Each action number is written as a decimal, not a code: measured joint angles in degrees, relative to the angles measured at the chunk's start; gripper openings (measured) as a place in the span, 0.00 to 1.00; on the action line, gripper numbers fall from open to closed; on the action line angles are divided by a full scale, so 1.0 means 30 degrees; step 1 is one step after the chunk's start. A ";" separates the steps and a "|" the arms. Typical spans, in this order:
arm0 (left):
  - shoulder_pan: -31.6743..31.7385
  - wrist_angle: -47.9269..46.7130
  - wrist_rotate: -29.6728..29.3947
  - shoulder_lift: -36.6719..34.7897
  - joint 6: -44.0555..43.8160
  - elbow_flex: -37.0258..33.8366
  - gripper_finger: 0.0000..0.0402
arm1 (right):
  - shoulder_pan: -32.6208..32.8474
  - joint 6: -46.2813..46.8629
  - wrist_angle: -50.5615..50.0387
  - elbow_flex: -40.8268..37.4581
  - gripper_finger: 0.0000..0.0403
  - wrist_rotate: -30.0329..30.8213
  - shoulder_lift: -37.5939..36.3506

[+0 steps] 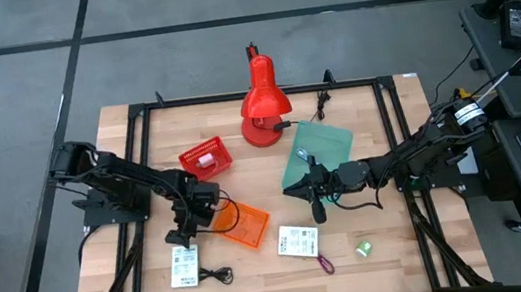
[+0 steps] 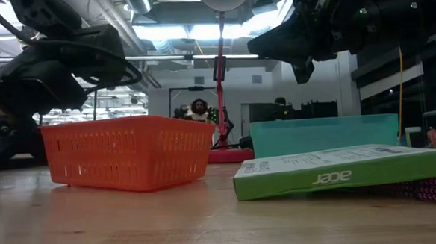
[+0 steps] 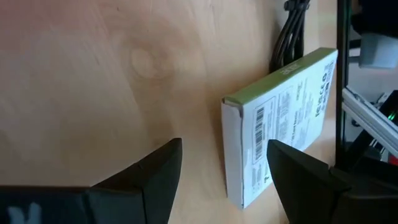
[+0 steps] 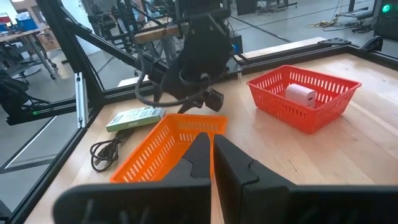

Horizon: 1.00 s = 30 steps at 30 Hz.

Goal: Pick and place items into bin
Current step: Put the left white card reader box into the orange bin

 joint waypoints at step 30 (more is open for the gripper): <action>-0.0692 0.1765 0.2931 0.1264 0.1126 0.0000 0.57 | 0.0000 -0.0045 0.0054 0.0000 0.01 0.0000 0.0007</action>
